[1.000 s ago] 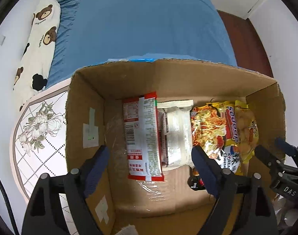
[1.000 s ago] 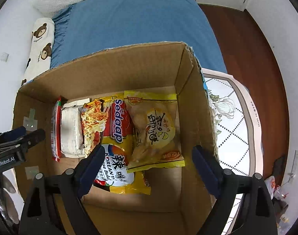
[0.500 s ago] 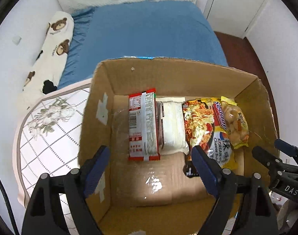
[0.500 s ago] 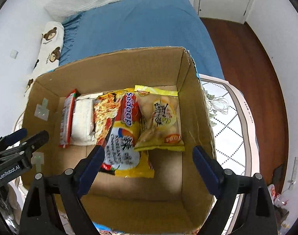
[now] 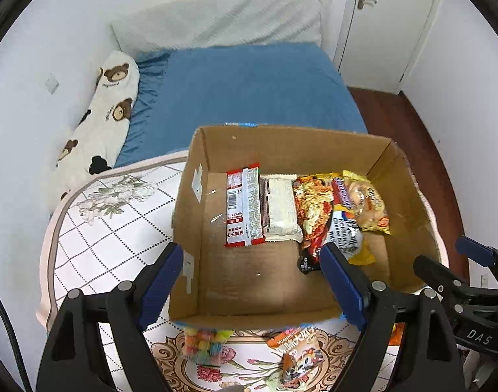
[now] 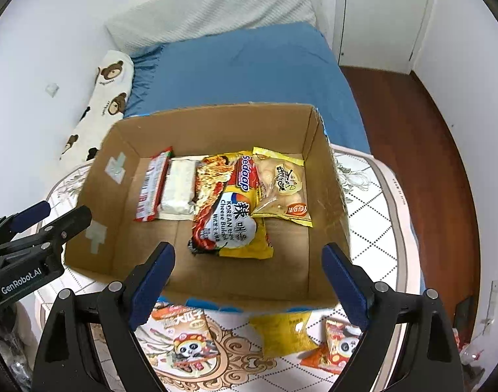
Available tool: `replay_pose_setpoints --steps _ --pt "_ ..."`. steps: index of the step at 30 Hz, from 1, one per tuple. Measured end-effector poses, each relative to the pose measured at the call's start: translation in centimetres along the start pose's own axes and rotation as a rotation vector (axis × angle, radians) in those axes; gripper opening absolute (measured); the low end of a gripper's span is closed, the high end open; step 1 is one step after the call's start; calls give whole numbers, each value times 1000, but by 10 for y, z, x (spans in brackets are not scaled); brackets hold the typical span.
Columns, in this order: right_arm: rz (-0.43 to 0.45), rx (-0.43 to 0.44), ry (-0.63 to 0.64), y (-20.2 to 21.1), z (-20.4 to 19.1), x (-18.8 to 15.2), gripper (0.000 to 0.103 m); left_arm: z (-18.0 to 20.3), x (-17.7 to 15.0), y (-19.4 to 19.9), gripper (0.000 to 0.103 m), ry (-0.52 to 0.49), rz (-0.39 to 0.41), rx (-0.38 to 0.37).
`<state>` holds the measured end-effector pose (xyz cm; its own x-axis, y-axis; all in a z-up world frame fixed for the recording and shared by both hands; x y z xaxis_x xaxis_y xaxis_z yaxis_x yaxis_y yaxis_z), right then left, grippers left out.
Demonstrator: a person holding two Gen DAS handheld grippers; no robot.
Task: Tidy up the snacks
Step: 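Grasp the candy bag with the left gripper while the right grasps the orange seed bag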
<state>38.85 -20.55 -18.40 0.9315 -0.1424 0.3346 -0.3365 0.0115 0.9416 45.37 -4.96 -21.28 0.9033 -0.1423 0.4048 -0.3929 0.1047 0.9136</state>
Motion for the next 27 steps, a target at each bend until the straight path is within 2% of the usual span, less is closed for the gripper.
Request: replay_pose_setpoints --steps 4,11,16,21,24,27 --pt "47 5 4 26 -3 -11 93 3 -11 28 85 -3 54 -6" --pt "107 52 -13 68 -10 -38 93 5 -36 63 85 -2 102 -23" --pt "80 106 -42 73 -18 -73 93 -6 -70 69 85 7 94 0" --pt "-59 156 -60 30 -28 -122 93 -41 -129 36 85 46 -20 44" --pt "-143 177 -50 -10 -39 -146 93 -73 -171 -2 85 78 -150 79" --pt "-187 177 -23 -44 -53 -158 90 -104 -209 -35 85 136 -269 88"
Point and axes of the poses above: each gripper's, at about its wrist camera, not at the fingertips, and y roughly against the way its jaws point, z to its right, x to its top, the point moved 6 cm from there along -y, roughly the way its jaws point, and after that the axes turned 3 degrees about -x, right-handed, at the moved point
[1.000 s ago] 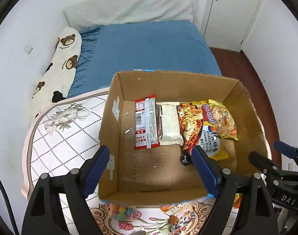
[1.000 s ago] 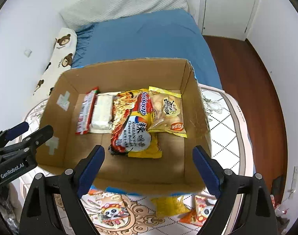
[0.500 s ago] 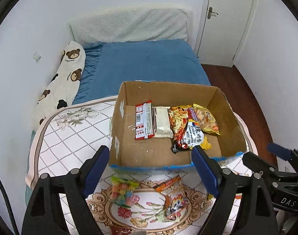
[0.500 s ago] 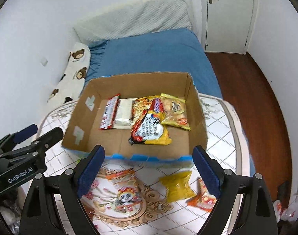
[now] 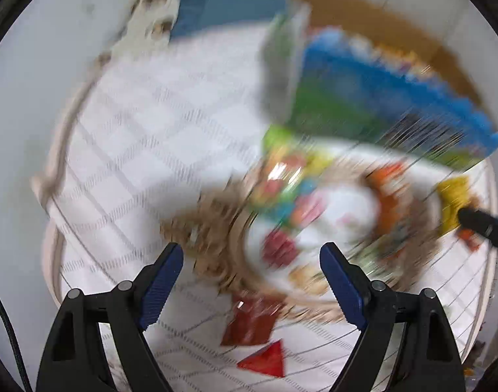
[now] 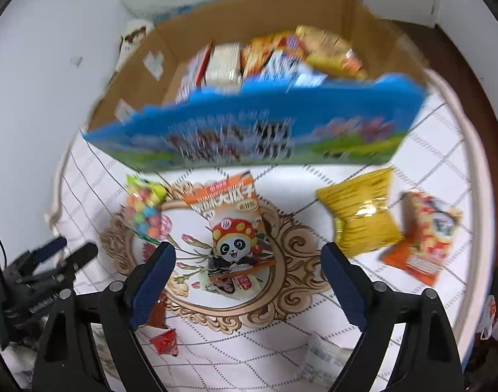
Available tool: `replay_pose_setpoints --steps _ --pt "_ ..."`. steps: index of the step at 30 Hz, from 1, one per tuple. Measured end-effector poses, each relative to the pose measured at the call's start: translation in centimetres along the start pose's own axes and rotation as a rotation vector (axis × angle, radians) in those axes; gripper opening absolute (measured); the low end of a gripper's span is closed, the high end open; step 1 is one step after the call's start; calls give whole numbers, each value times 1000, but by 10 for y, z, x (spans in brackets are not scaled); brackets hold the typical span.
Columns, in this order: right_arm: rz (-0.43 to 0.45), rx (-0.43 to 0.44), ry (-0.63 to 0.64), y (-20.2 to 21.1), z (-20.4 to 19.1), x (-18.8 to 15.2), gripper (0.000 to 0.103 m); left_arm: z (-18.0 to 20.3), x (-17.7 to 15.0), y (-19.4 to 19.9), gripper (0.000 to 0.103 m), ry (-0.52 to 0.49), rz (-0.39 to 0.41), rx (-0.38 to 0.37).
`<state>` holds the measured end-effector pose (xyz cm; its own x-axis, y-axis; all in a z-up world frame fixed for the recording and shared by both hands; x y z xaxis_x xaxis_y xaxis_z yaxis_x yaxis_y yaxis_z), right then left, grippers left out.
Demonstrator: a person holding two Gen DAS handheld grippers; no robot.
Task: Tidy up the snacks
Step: 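Grasp the candy bag with the left gripper while the right grasps the orange seed bag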
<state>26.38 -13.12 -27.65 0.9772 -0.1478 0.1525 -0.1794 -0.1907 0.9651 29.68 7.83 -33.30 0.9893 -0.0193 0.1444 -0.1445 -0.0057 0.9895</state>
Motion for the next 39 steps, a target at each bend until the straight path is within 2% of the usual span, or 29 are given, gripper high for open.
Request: replay_pose_setpoints --steps 1,5,8,10,12,13,14,18,20,22,24,29,31,33,34,35,39 --pt "-14 -3 6 -10 -3 1 88 -8 -7 -14 85 22 -39 -12" --pt "-58 -17 48 -52 -16 6 87 -16 -14 -35 85 50 -88 -27" --pt "-91 -24 73 -75 -25 11 87 -10 -3 -36 85 66 -64 -49" --pt "-118 -23 79 -90 -30 13 87 -2 10 -39 85 37 -48 -37" --pt "-138 -42 86 -102 -31 13 74 7 23 -45 85 -5 -47 -16" --pt "-144 -76 98 -107 -30 11 58 16 30 -51 85 -40 -46 -11" --pt "-139 -90 105 -109 -30 11 57 23 34 -56 85 -68 -52 -16" --pt "-115 -169 96 -103 -22 2 57 46 43 -76 85 -167 -58 12" --pt "-135 -168 57 -101 -14 -6 57 55 43 -80 84 -195 -53 4" --pt "-153 -172 15 -99 -2 -15 57 60 39 -83 62 -195 -41 4" --pt "-170 -164 -22 -97 8 -24 57 61 35 -83 50 -163 -41 -22" --pt "-237 -139 -37 -102 17 -42 58 54 -1 -80 48 -26 -87 -97" --pt "-247 -90 -27 -100 14 -46 59 52 -24 -80 48 17 -125 -135" --pt "-237 -37 -26 -92 14 -48 66 52 -41 -81 48 33 -155 -165" --pt "-226 -21 -23 -88 15 -48 75 54 -48 -85 50 35 -169 -179" --pt "-217 -13 -18 -84 15 -48 78 55 -52 -89 50 36 -181 -189" --pt "-200 -41 29 -80 23 -43 79 56 -55 -98 56 56 -177 -195"
Point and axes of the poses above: each gripper's, at about its wrist camera, not at the fingertips, and y roughly against the way its jaws point, z to its right, x to its top, the point moved 6 cm from there along -y, roughly the way its jaws point, and after that the axes turned 3 degrees about -x, right-handed, at the moved point
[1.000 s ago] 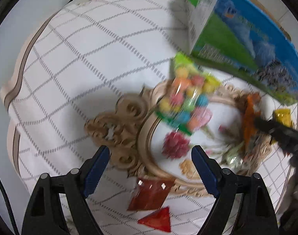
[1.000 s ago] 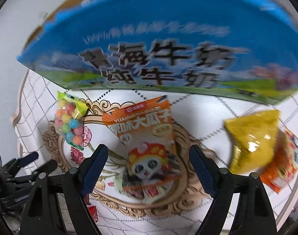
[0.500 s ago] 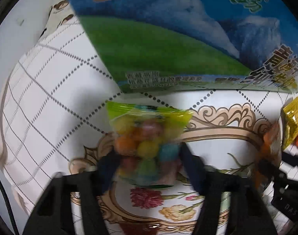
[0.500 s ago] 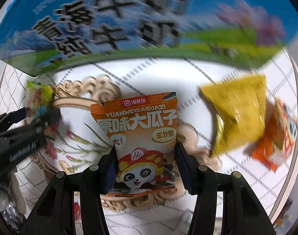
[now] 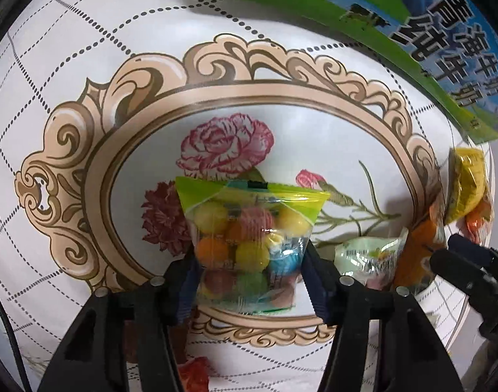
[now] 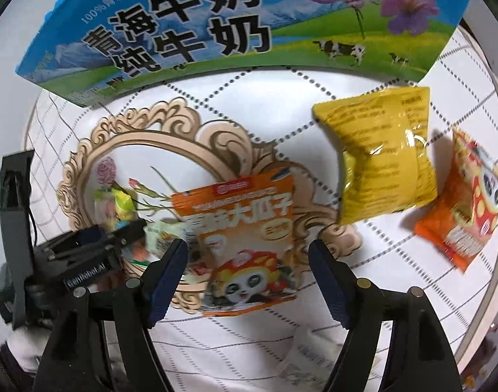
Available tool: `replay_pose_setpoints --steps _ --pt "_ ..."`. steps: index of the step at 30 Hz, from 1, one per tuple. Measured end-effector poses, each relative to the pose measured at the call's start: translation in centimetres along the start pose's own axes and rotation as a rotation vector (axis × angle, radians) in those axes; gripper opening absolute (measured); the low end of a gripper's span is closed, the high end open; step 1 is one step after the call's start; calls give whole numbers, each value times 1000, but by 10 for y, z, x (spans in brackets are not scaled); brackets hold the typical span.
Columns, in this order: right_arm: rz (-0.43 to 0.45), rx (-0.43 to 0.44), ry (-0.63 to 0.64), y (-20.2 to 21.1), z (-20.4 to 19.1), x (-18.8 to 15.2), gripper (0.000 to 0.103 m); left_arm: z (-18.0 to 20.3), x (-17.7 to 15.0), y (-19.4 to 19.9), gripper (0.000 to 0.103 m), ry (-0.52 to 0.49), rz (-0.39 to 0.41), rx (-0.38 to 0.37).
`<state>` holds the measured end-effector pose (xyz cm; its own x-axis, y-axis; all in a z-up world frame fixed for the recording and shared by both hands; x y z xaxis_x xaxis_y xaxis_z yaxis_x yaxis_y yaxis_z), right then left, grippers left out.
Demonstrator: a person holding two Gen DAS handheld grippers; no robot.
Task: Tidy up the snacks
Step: 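Grasp the candy bag with the left gripper while the right grasps the orange seed bag, then carry both bags into the box and open both grippers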
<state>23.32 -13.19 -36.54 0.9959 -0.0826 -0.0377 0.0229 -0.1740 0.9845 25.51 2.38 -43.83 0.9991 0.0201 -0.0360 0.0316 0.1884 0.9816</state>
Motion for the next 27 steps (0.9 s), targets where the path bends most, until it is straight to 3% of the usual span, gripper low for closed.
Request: replay_pose_setpoints --steps 7,9,10,11,14,22,27 --pt "-47 -11 36 -23 13 -5 79 22 7 -6 56 -56 29 58" --pt "-16 -36 36 -27 10 -8 71 31 6 -6 54 -60 42 72" --pt "1 -54 37 -27 9 -8 61 34 4 -3 49 -67 58 81" --pt "12 -59 35 -27 8 -9 57 54 8 -4 49 -75 62 85" --pt "44 -50 10 -21 2 -13 57 76 -1 4 46 -91 71 94" --pt "116 3 -38 31 8 -27 55 111 -26 44 46 -115 90 77" --pt "153 9 -37 71 9 -21 55 145 -29 85 46 -151 146 42"
Point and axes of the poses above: each gripper's, at about its wrist camera, not at the fingertips, and y roughly against the way its jaws point, z to its right, x to its top, the point moved 6 cm from there along -y, roughly the way its jaws point, and after that the axes turned 3 degrees about -x, right-handed, at the moved point
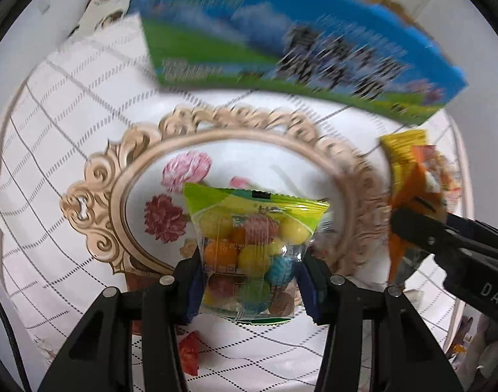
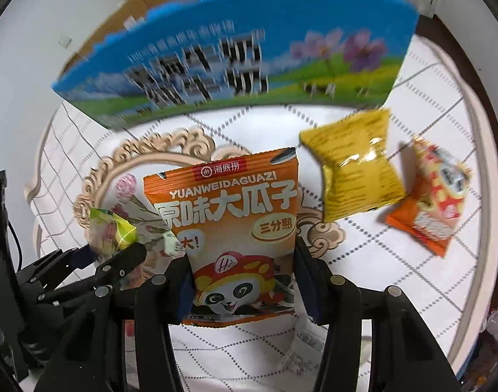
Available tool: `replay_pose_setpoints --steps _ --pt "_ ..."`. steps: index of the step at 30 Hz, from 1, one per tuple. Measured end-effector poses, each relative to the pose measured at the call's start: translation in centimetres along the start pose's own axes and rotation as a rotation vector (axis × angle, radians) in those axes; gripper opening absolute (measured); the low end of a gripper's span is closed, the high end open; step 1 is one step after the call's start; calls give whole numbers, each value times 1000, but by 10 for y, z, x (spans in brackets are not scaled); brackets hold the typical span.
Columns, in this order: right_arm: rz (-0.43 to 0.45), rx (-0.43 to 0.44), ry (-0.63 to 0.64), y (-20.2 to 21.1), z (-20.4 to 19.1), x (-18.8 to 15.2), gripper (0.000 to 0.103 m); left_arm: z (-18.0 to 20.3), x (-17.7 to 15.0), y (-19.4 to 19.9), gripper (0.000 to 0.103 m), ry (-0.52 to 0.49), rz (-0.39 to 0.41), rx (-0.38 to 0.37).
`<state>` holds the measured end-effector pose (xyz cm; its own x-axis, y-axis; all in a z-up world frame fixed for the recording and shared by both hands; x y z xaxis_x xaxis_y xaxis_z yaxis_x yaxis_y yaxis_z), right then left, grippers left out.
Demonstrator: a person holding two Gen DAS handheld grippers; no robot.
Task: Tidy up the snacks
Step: 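Carry both bags into the box and open both grippers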
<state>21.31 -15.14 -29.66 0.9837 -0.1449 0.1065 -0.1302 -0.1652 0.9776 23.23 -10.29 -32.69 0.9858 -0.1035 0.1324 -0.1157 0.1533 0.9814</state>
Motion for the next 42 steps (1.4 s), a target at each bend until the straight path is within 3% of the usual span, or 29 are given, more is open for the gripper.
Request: replay_pose_setpoints --steps 4,9,13,18,23,27,32,36,42 --pt "33 28 -14 29 2 5 55 25 13 37 46 -30 59 -27" --pt "85 48 -15 66 -2 17 55 0 38 66 46 -50 106 -65" --pt "129 74 -27 94 -7 30 55 4 63 91 46 -67 132 -90" --pt "198 97 -31 130 -10 65 55 13 103 120 46 -91 169 -122" --pt "252 65 -23 154 0 119 55 10 166 125 46 -93 165 -131" --pt "259 -3 -26 149 15 170 55 1 215 102 46 -71 94 -130" --pt "178 -47 -54 109 34 217 55 -10 262 40 46 -34 -72 -111" --pt "62 -79 -56 61 43 235 55 -16 273 -9 46 -20 -186 -77" --pt "-77 -118 -50 8 54 233 56 -18 259 -56 47 -45 -316 -60"
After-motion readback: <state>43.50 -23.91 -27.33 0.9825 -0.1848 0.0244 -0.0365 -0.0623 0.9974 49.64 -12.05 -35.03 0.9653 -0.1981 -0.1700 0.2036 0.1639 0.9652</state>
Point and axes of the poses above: each gripper's, at about its wrist camera, not at the fingertips, and y roughly against the way its jaws point, z to its right, x to its top, the point moved 6 cm from there along -y, roughly the way its jaws point, and after that the axes turned 3 degrees about -x, right-handed, at the moved point
